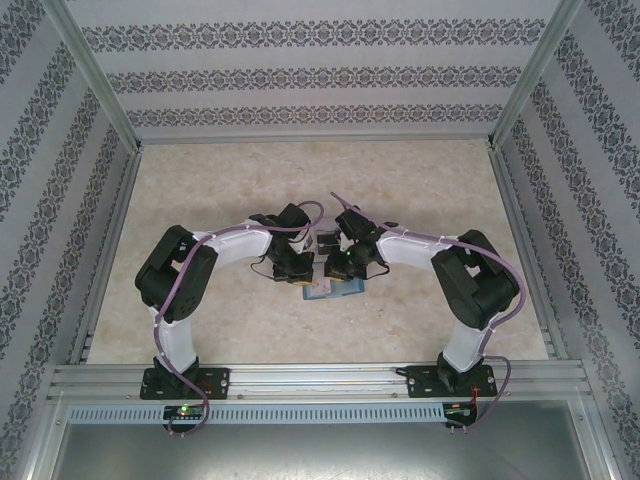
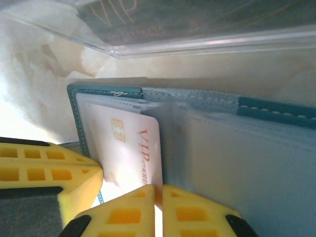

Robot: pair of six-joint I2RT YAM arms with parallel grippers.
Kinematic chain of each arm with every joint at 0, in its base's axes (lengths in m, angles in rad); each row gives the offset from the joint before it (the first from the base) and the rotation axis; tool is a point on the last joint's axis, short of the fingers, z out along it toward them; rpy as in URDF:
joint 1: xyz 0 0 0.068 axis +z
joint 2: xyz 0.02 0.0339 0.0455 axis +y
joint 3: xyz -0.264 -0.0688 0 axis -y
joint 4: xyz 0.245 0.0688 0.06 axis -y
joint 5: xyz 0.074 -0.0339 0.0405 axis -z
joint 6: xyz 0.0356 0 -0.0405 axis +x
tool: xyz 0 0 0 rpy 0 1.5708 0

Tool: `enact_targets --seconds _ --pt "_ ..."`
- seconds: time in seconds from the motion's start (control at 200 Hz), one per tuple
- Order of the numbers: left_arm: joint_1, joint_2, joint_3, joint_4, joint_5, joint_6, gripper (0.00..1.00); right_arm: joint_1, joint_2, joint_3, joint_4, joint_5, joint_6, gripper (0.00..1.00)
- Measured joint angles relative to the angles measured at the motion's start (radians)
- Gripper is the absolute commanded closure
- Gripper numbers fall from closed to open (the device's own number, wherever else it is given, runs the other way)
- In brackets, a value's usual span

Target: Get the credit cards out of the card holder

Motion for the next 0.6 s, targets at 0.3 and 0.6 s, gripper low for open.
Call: enact_targets --seconds 0.3,0.6 --pt "0.000 0.003 0.006 -0.008 -0.002 0.005 1.00 -0.002 -0.009 0.000 -0.006 0.002 -0.009 0.98" --pt "-0.001 0.009 0.013 -0.012 -0.001 0.009 1.00 -0.028 -0.032 0.000 -0.074 0.048 -0.063 0.99"
